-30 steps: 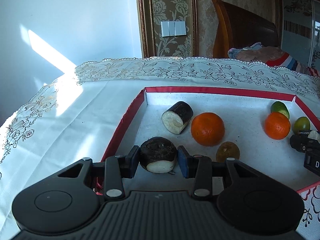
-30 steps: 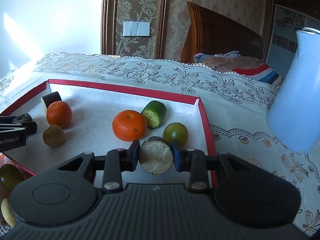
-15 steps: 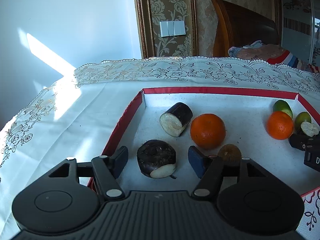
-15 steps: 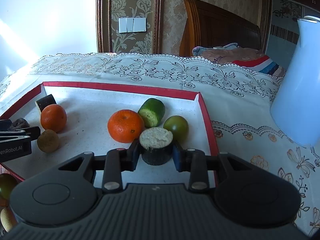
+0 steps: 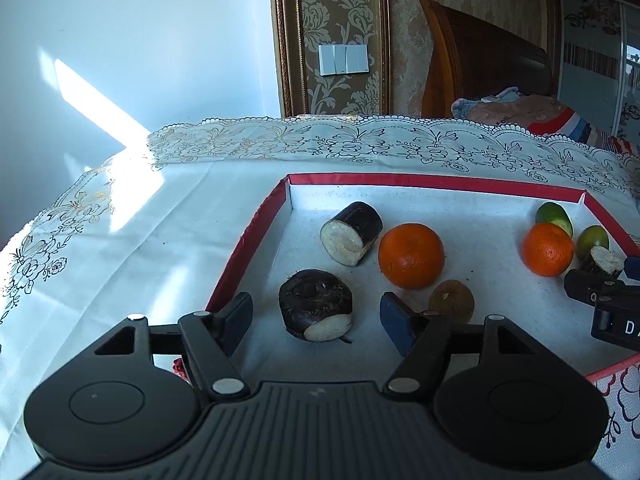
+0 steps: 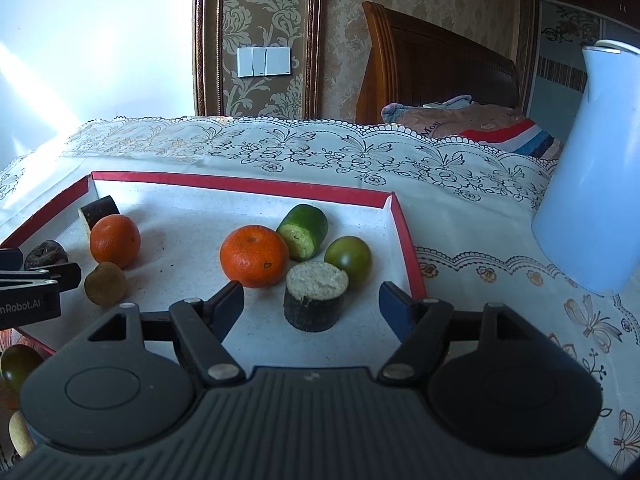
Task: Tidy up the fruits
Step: 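Open both tools to release the eggplant pieces inside the tray, then withdraw both tools from the tray toward the fruits on the cloth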
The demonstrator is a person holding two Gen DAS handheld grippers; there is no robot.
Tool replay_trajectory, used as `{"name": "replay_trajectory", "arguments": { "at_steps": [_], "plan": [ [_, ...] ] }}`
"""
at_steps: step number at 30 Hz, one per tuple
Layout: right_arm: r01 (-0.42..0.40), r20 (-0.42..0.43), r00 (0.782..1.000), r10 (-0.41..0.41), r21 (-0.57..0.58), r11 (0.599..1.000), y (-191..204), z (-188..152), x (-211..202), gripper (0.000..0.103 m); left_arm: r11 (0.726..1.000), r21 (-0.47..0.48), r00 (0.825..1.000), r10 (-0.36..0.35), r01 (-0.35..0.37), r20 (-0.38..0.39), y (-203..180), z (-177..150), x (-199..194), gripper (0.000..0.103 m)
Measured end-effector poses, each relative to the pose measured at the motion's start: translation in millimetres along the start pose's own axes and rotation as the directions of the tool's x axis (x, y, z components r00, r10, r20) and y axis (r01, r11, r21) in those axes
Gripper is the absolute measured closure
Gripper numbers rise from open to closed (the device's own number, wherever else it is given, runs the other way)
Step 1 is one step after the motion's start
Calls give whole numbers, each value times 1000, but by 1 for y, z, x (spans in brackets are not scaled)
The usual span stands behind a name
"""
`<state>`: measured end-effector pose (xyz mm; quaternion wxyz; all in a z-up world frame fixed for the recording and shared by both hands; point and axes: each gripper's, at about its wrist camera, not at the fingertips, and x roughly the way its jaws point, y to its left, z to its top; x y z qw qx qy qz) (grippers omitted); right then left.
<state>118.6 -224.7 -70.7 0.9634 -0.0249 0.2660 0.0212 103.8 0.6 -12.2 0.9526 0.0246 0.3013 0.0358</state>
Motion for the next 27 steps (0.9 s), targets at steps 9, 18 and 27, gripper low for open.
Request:
{"name": "replay_trajectory", "arguments": {
  "at_steps": [9, 18, 27],
  "plan": [
    [-6, 1, 1000, 6, 12, 1000, -2, -2, -5, 25, 1000, 10, 1000, 7, -7, 18, -1, -2, -8, 32],
    [-8, 14, 1000, 7, 31, 999, -6, -5, -13, 13, 1000, 4, 999, -4, 4, 32, 2, -6, -16, 32],
    [-28, 28, 999, 26, 46, 999, -8, -9, -26, 8, 1000, -20, 999, -19, 19, 42, 11, -13, -30, 31]
  ]
}}
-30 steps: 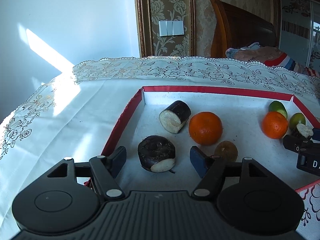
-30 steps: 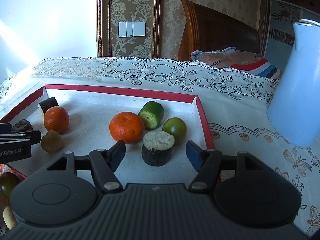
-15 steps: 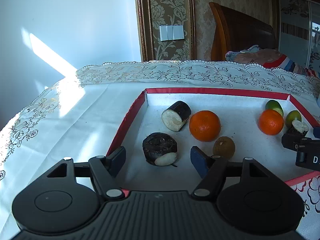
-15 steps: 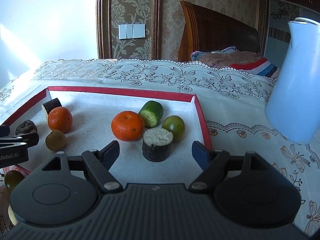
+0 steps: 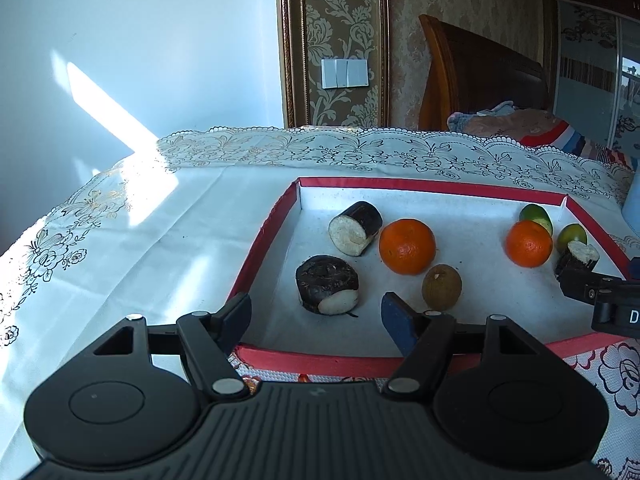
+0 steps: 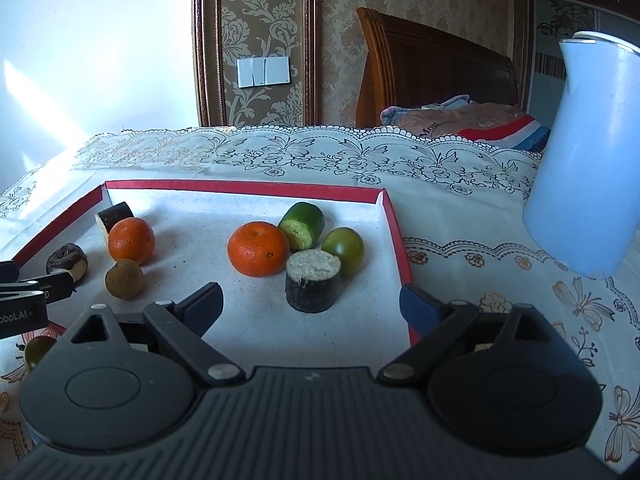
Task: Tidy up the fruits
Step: 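Withdraw both tools from the tray toward the fruits on the cloth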
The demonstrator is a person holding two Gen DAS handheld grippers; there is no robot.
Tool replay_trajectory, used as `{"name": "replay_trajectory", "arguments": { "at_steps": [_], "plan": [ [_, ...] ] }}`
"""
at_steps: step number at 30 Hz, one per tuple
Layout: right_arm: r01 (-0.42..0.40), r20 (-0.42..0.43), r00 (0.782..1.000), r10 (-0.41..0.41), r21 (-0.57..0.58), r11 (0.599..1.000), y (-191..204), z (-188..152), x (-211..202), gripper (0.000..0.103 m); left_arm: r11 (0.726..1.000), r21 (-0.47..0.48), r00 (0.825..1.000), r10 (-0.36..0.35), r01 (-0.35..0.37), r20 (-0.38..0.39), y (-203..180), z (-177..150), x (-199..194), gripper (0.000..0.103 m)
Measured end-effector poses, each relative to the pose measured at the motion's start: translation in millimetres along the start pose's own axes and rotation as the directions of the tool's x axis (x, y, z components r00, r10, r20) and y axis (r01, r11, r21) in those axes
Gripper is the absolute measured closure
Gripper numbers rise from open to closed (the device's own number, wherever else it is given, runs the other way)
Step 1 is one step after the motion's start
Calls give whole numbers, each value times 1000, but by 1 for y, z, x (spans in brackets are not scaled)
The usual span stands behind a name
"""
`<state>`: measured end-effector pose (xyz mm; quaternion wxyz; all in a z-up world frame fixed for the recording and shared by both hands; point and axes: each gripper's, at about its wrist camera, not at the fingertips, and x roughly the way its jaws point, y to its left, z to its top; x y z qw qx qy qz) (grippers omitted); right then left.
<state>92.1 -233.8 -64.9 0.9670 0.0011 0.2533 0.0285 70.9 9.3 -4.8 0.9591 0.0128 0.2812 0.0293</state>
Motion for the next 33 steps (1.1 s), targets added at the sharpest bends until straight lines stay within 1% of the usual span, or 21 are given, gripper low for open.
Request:
{"name": "replay_trajectory", "arguments": {
  "at_steps": [4, 7, 10, 11, 15, 20, 24, 29, 32, 33],
  "plan": [
    [-10, 5, 1000, 10, 8, 1000, 0, -2, -7, 5, 1000, 17, 1000, -2, 2, 17, 0, -6, -9, 31],
    [-18, 15, 1000, 18, 12, 1000, 1, -4, -13, 5, 1000, 30, 999, -1, -1, 36, 0, -9, -16, 31],
    [-33, 29, 999, 33, 26, 999, 0, -7, -22, 4, 1000, 29, 998, 0, -2, 57, 1, -12, -24, 26],
    [-42, 32, 999, 41, 31, 999, -1, -7, -24, 3, 1000, 26, 998, -4, 2, 63, 3, -13, -27, 24],
    [-69, 40, 997, 68, 41, 997, 0, -12, -34, 3, 1000, 6, 997, -20, 19, 74, 11, -16, -35, 23],
    [-112, 37, 993, 111, 27, 993, 7, -18, -44, 3, 999, -25, 998, -38, 39, 55, 21, -19, -39, 22],
    [-165, 33, 986, 165, -12, 986, 18, -23, -52, 3, 997, -71, 998, -28, 32, 62, 30, -19, -41, 22],
    [-230, 20, 973, 232, -72, 970, 34, -31, -61, 2, 991, -132, 999, -30, 33, 22, 40, -17, -35, 22],
    [-294, 11, 955, 298, -118, 948, 46, -35, -67, 2, 988, -152, 999, -35, 36, 13, 43, -16, -33, 22],
    [-306, 3, 951, 310, -154, 939, 53, -37, -68, 1, 987, -157, 999, -31, 33, 13, 44, -16, -33, 22]
  ]
}}
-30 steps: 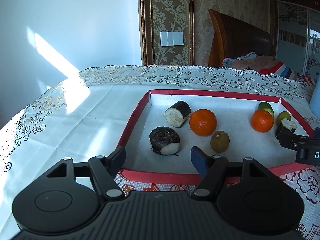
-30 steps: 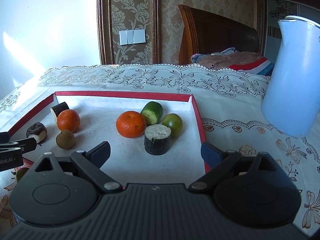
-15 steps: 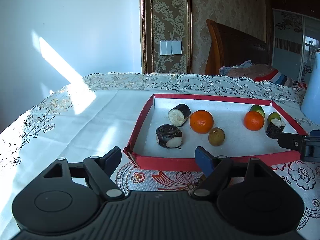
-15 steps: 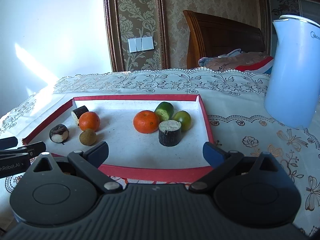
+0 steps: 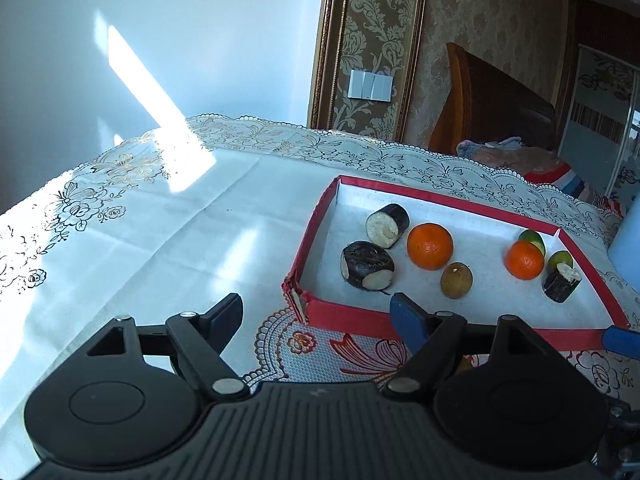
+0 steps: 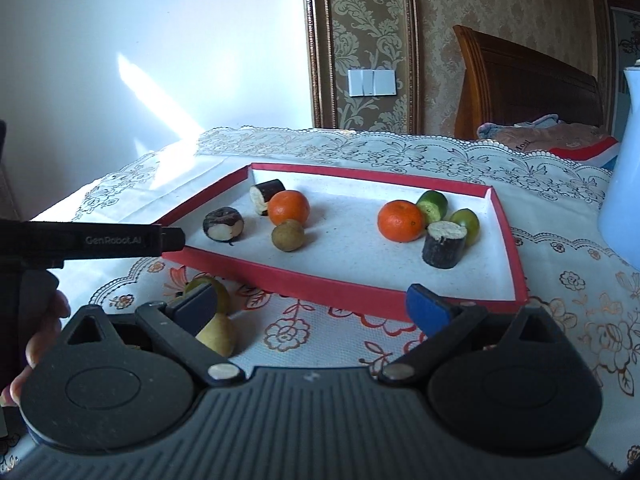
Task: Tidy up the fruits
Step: 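Withdraw both tools from the tray toward the fruits on the cloth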
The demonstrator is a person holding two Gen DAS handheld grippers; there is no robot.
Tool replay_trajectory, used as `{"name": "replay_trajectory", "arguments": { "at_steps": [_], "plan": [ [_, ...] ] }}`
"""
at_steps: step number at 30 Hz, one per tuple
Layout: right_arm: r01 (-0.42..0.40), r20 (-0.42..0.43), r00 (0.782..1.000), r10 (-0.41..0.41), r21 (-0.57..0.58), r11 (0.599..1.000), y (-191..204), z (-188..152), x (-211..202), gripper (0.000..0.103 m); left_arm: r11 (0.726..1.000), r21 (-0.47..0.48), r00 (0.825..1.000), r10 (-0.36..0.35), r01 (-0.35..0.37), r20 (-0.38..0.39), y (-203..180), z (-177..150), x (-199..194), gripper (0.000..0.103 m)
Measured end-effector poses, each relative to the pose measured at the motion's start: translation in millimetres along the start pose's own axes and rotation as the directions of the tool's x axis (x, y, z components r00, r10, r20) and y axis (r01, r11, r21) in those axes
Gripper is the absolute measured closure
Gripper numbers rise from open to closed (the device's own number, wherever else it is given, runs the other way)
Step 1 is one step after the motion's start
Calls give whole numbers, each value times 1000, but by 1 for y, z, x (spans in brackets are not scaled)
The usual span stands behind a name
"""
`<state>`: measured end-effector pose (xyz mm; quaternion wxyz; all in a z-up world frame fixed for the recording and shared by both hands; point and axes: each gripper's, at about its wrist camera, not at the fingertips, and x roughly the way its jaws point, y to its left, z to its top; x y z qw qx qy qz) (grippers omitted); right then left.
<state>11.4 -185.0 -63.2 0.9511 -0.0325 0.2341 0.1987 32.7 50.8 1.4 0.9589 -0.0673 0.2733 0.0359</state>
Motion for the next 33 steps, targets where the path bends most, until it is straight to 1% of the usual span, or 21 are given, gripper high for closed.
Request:
{"name": "replay_trajectory", "arguments": {
  "at_steps": [2, 5, 8, 9, 11, 12, 14, 15, 17, 18, 21, 22, 25, 28, 30, 33],
  "plan": [
    [8, -11, 1000, -8, -79, 997, 16, -3, 5, 0, 1000, -8, 1000, -2, 2, -3, 1, 0, 0, 22],
    [43, -20, 999, -48, -183, 982, 39, -6, 12, 0, 1000, -10, 1000, -8, 8, -6, 2, 0, 1, 22],
    [73, -47, 995, -84, -198, 977, 43, -6, 19, 0, 1000, -6, 1000, -7, 7, -4, 1, 0, 1, 22],
    [95, -57, 993, -106, -178, 980, 39, -5, 21, 0, 1000, -4, 1000, -5, 5, -3, 0, 0, 1, 22],
    [109, -68, 991, -117, -115, 987, 28, -3, 21, 0, 1000, 0, 1000, -3, 3, -1, 0, 0, 0, 22],
    [126, -71, 989, -132, -77, 989, 19, -3, 20, 0, 1000, 1, 1000, -2, 2, 0, -1, -1, 0, 22],
    [165, -62, 984, -167, -35, 986, 6, -2, 14, 0, 1000, 6, 1000, -7, 7, -2, -1, -1, -1, 22],
    [195, -57, 979, -196, -26, 980, 2, -1, 12, 0, 1000, 10, 1000, -15, 15, -5, -2, -1, -1, 22],
    [282, -50, 958, -281, 11, 959, -9, -3, 6, 0, 999, 30, 999, -37, 37, -17, -4, -2, -2, 22],
    [291, -54, 956, -288, 42, 956, -17, -5, 3, 0, 998, 42, 999, -44, 44, -15, -6, -3, -3, 22],
    [221, -67, 975, -212, 157, 963, -37, -7, -4, 0, 994, 97, 998, -58, 58, 5, -14, -6, -7, 22],
    [213, -66, 977, -204, 181, 960, -42, -6, -4, 0, 990, 120, 997, -73, 72, 4, -18, -8, -9, 22],
    [243, -61, 970, -236, 195, 950, -47, -6, -4, 0, 977, 189, 994, -105, 102, 7, -29, -13, -13, 22],
    [258, -64, 966, -250, 222, 940, -53, -6, -5, 0, 965, 236, 993, -117, 114, -1, -38, -17, -13, 22],
    [255, -77, 967, -244, 239, 937, -58, -6, -4, 0, 961, 250, 993, -121, 116, 2, -41, -18, -13, 22],
    [223, -89, 974, -207, 240, 945, -59, -7, -3, 0, 956, 260, 991, -137, 134, -8, -43, -20, -13, 20]
  ]
}}
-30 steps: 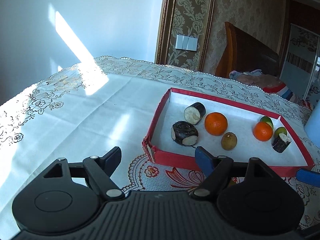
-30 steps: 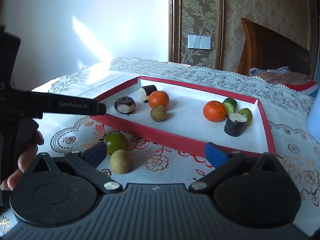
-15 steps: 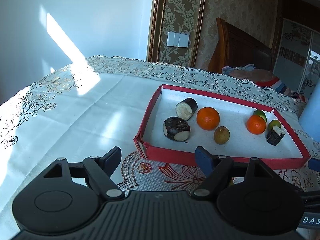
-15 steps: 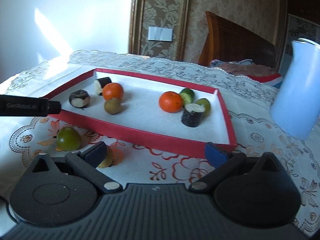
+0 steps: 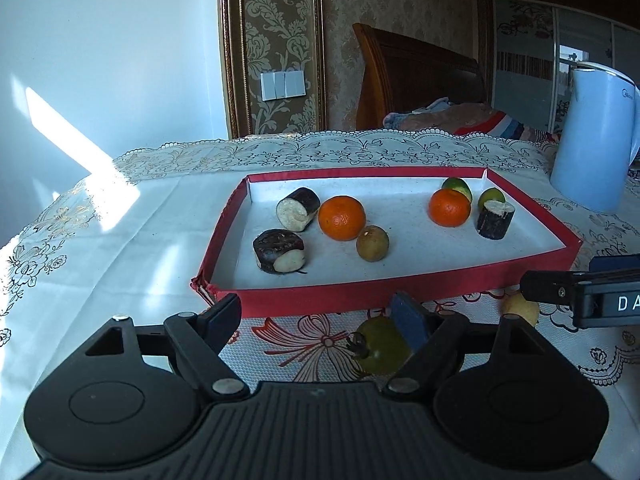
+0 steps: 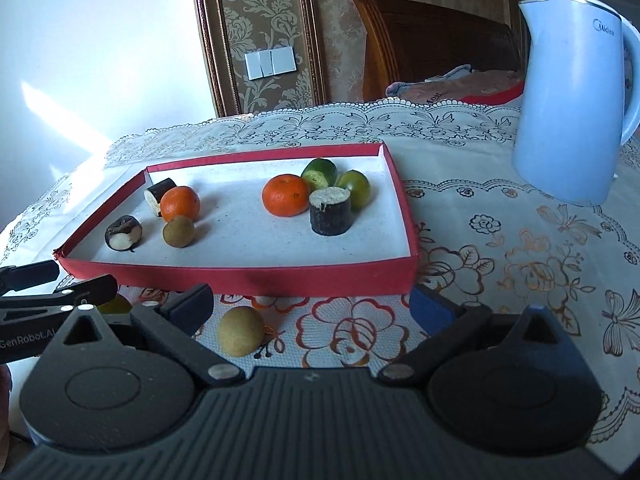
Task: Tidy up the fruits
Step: 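Withdraw both tools from the tray toward the fruits on the cloth, then grasp the green round fruit with the left tool while the right tool grasps the brown round fruit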
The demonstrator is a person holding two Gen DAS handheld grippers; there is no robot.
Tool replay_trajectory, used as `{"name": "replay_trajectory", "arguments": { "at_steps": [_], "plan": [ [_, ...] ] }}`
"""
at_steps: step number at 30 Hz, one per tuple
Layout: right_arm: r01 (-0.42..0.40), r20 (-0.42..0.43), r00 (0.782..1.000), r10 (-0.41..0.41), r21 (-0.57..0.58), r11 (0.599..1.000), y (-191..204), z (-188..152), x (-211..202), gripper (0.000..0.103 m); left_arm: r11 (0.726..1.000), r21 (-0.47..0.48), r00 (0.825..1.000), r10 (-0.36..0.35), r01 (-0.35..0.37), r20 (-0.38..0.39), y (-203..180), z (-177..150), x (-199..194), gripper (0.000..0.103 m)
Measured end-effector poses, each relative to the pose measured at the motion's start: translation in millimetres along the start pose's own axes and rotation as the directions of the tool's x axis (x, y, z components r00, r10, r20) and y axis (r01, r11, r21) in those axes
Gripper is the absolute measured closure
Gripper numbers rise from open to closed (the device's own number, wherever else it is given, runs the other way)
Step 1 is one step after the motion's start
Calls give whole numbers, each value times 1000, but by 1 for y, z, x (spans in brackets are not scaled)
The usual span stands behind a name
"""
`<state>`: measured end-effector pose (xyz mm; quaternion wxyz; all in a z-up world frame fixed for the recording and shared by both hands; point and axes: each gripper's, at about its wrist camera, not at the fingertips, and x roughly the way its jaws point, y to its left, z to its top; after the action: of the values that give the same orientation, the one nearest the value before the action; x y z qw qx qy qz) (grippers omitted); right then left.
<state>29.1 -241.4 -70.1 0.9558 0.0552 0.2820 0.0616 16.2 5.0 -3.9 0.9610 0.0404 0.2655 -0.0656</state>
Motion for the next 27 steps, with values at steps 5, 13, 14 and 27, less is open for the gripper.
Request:
{"name": "replay_trajectory", "arguments": {
  "at_steps": [5, 13, 14, 27],
  "plan": [
    [41, 21, 999, -40, -54, 998, 7, -2, -3, 0, 998, 46, 999, -35, 35, 4, -8, -2, -2, 20],
    [30, -37, 999, -35, -138, 990, 19, -9, 5, 0, 988, 157, 1000, -3, 7, -23, -27, -9, 5, 20],
    [31, -40, 999, -37, -142, 989, 20, -9, 6, 0, 988, 152, 1000, -1, 5, -27, -26, -9, 6, 20],
    [17, -105, 994, -29, -121, 993, 17, -13, 18, 0, 1000, 17, 991, -6, 8, -137, -2, -6, 26, 9]
  ]
}}
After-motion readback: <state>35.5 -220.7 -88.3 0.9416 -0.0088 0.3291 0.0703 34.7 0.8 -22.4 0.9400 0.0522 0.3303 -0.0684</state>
